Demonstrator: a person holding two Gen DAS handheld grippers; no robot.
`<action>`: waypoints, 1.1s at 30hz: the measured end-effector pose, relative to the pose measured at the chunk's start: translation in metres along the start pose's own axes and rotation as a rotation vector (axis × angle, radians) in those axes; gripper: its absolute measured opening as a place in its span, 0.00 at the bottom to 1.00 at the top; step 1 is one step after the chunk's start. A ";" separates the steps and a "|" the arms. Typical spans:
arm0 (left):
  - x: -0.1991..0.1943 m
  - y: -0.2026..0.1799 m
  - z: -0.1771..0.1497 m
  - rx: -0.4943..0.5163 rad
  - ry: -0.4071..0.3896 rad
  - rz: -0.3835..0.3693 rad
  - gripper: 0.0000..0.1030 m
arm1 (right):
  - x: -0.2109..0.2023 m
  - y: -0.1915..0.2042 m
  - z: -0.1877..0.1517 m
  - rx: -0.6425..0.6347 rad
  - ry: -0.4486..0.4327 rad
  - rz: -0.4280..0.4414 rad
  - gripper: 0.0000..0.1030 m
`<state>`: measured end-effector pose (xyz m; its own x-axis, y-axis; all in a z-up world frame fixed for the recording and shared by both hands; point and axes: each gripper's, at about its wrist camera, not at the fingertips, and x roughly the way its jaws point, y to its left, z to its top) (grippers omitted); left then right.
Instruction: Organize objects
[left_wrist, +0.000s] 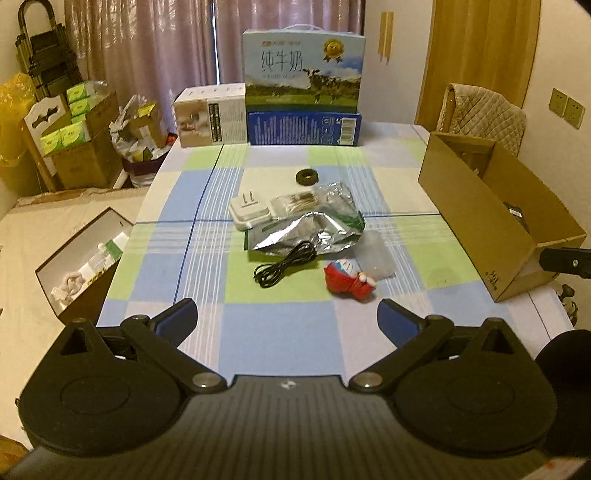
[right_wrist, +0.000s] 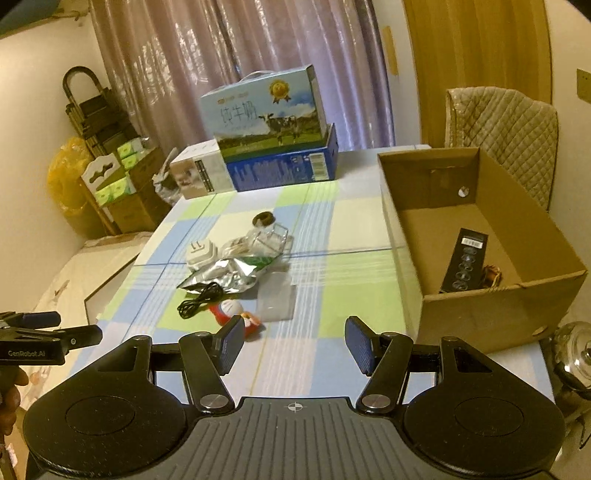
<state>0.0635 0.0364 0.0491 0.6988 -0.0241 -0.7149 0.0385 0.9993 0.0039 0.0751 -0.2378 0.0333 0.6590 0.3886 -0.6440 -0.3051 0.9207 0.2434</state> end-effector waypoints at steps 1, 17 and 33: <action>-0.001 0.001 -0.001 0.000 -0.001 -0.001 0.99 | 0.000 0.001 -0.001 0.000 0.000 0.001 0.56; -0.031 -0.002 0.008 0.008 -0.054 0.009 0.99 | -0.005 0.013 -0.007 -0.034 -0.010 0.027 0.56; -0.001 0.002 0.007 0.074 -0.059 -0.103 0.99 | 0.018 0.016 -0.010 -0.087 -0.025 -0.009 0.56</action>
<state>0.0683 0.0385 0.0545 0.7291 -0.1306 -0.6718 0.1638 0.9864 -0.0141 0.0752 -0.2166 0.0187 0.6785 0.3818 -0.6276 -0.3567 0.9181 0.1728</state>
